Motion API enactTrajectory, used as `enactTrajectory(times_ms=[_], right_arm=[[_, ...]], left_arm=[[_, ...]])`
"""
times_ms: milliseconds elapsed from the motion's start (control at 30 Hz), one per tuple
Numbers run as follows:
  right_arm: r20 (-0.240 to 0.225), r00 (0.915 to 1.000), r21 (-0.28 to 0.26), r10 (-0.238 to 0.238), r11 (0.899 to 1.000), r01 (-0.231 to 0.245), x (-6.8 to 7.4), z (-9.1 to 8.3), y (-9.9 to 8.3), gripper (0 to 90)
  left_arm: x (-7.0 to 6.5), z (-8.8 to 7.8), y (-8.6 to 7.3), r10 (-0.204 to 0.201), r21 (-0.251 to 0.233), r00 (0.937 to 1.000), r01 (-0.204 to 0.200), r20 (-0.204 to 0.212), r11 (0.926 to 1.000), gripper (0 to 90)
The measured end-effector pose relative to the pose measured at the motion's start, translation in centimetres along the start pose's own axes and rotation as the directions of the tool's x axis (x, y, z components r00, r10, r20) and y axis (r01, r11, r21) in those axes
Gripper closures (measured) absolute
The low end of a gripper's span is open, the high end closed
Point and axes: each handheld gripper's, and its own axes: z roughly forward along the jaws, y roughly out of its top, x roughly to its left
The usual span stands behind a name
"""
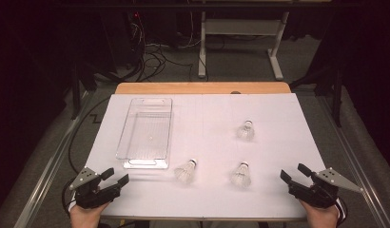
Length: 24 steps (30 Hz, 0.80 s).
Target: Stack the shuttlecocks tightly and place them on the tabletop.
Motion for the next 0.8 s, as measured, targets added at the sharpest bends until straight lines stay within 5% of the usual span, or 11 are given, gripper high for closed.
enactTrajectory(times_ms=[800], right_arm=[[-0.002, 1.0000, 0.006, -0.004, 1.000, 0.004, 0.23, 0.02, 0.03, 26.3]], left_arm=[[-0.60, -0.04, 0.09, 0.010, 0.009, 0.9998, -0.010, 0.019, 0.9999, 32.2]])
